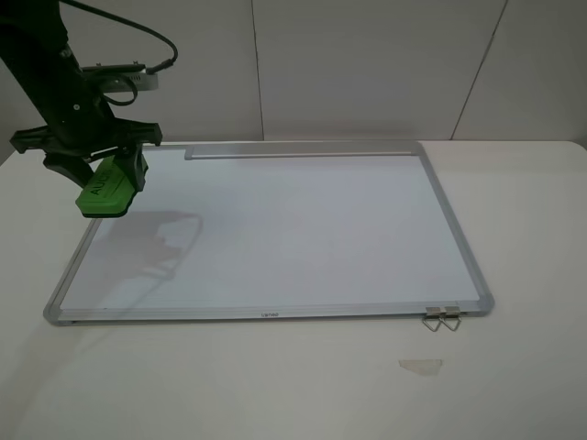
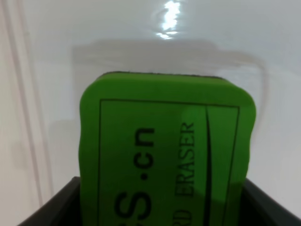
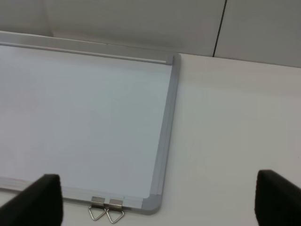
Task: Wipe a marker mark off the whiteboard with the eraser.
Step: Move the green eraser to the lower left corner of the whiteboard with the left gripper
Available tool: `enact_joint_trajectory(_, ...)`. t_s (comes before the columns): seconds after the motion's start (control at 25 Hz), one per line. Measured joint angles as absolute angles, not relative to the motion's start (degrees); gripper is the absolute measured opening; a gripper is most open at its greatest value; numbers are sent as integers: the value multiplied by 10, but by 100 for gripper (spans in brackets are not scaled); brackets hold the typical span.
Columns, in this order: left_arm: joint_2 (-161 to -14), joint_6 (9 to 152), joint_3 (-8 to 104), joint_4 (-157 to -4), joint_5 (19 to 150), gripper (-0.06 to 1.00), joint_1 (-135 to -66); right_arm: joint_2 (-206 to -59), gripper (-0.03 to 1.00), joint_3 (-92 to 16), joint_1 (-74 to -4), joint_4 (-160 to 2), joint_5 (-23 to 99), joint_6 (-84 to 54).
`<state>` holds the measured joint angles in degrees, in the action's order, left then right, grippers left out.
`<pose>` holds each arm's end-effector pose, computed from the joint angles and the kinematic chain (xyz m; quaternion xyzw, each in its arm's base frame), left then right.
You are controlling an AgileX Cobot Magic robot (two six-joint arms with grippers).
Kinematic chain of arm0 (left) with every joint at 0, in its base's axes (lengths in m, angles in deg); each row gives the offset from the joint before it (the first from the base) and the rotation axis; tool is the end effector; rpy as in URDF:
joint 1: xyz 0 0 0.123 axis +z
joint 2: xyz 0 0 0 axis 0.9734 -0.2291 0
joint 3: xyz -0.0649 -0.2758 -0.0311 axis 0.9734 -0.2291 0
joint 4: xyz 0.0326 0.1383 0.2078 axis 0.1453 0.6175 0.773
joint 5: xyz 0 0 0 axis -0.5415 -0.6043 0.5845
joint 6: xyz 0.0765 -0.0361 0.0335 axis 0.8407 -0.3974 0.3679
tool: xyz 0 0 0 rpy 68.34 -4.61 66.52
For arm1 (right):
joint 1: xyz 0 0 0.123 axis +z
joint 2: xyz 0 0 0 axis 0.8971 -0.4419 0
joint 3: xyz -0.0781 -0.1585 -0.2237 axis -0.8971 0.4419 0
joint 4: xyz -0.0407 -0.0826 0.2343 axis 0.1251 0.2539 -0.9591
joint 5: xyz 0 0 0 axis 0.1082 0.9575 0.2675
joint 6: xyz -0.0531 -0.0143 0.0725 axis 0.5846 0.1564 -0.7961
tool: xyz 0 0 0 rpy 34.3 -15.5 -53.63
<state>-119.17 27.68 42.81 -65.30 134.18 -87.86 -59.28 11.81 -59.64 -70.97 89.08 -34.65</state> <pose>0.3570 -0.0678 0.2071 -0.0553 0.9939 -0.0108 0.0946 -0.0083 -0.0006 0.2852 -0.0518 0.8415 0.0057 0.5377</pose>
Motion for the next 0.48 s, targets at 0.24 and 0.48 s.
enact_joint_trajectory(0.24,-1149,248,328,-613,1293,60,-855,-593,82,118,-596,-710,891,-347)
enact_joint_trajectory(0.48,-1143,226,218,-613,1170,60,-855,-593,82,118,-596,-710,891,-347)
